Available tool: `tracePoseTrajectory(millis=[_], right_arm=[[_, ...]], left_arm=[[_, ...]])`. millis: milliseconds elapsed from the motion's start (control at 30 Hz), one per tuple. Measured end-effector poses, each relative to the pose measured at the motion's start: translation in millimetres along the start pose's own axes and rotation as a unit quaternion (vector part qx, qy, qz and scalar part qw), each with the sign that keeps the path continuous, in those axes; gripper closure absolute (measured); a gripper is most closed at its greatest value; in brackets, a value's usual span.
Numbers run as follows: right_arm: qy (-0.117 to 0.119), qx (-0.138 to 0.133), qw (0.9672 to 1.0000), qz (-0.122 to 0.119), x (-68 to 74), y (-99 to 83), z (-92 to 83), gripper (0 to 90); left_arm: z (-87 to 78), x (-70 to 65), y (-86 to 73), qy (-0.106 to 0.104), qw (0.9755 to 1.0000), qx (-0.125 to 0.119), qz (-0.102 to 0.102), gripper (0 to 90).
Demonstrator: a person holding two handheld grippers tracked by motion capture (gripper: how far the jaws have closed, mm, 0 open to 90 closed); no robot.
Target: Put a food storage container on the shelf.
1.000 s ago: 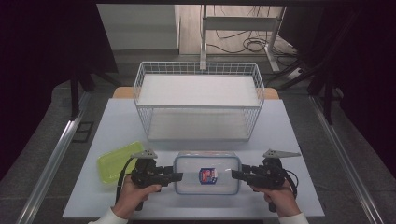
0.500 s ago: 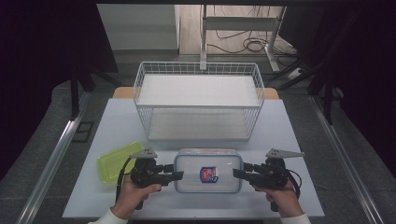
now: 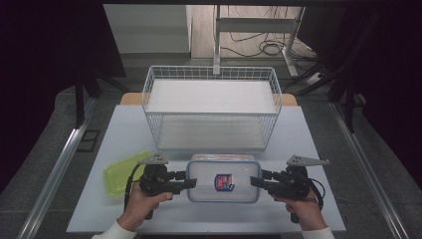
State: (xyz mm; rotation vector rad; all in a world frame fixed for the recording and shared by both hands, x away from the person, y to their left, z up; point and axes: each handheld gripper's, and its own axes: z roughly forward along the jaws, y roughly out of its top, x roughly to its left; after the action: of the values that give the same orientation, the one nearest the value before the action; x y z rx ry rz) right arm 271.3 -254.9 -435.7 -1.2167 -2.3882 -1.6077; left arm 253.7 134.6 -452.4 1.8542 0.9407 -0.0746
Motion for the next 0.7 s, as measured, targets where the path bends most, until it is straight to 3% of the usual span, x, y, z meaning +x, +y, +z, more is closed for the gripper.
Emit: tracePoseTrajectory(millis=[700], right_arm=[[0.007, -0.027, 0.9994, -0.021, 6.2, 43.7, -5.9, 50.1]], left_arm=[[-24.3, -3.7, 45.8, 0.008, 0.9994, -0.024, 0.022, 53.9]])
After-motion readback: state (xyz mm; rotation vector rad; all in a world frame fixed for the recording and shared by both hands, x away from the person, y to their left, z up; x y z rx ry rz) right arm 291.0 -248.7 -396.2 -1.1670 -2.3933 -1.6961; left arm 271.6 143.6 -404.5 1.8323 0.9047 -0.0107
